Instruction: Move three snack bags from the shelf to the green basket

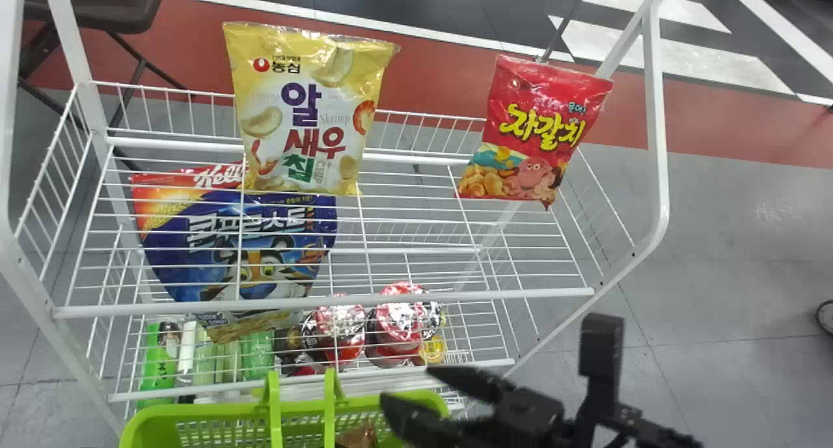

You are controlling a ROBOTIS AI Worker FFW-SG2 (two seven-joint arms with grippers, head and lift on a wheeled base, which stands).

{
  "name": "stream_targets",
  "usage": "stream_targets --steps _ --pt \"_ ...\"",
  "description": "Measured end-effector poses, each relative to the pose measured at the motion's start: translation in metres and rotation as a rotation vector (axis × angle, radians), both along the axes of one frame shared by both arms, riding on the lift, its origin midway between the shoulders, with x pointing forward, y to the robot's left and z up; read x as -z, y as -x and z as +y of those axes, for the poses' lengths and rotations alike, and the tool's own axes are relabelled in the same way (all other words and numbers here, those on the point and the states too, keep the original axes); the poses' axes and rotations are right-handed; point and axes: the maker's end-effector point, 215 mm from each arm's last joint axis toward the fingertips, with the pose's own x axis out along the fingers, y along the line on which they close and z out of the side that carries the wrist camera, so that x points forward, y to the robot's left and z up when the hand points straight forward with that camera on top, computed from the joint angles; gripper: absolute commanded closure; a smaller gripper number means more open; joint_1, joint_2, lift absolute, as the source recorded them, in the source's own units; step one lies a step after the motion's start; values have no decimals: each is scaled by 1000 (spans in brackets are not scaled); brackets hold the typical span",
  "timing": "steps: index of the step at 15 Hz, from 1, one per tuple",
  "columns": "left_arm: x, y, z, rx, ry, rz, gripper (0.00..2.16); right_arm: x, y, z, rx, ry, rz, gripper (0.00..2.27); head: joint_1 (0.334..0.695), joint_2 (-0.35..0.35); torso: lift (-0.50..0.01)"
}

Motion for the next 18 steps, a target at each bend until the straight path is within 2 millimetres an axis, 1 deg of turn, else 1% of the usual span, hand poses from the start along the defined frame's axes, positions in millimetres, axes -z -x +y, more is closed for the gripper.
stream_targets --steps 1,3,4,5,6,8,10,12,13,17,18 --pt "0 0 -1 0 -2 0 1517 -18 -22 -14 38 40 -92 63 695 -350 -48" --pt "2 0 -1 1 -7 -3 1517 -46 -61 -41 121 109 -249 63 695 -350 -48" --pt "2 -1 -1 1 -9 -4 1517 -59 -83 -56 175 131 -322 63 695 -350 -48" --pt "2 -1 -1 2 -10 -5 1517 -67 -102 -71 231 147 -375 63 695 -350 -48" --pt "3 -2 -1 2 -11 -6 1517 -76 -124 -90 304 167 -426 63 695 -350 -48" --pt "3 -3 0 2 -15 -9 1517 -83 -164 -127 442 225 -486 53 695 -350 -48" --pt "4 -4 2 2 -18 -10 1517 -82 -197 -154 539 295 -501 56 695 -350 -48" --pt "5 -4 3 3 -20 -10 1517 -81 -220 -175 612 350 -504 63 695 -350 -48" --pt "5 -4 4 3 -21 -10 1517 -82 -228 -184 641 371 -510 66 695 -350 -48" --pt "5 -8 5 13 -23 -15 1517 -75 -249 -210 718 453 -505 103 695 -350 -48" --pt "5 -8 5 15 -24 -16 1517 -72 -256 -215 725 462 -500 269 695 -350 -48"
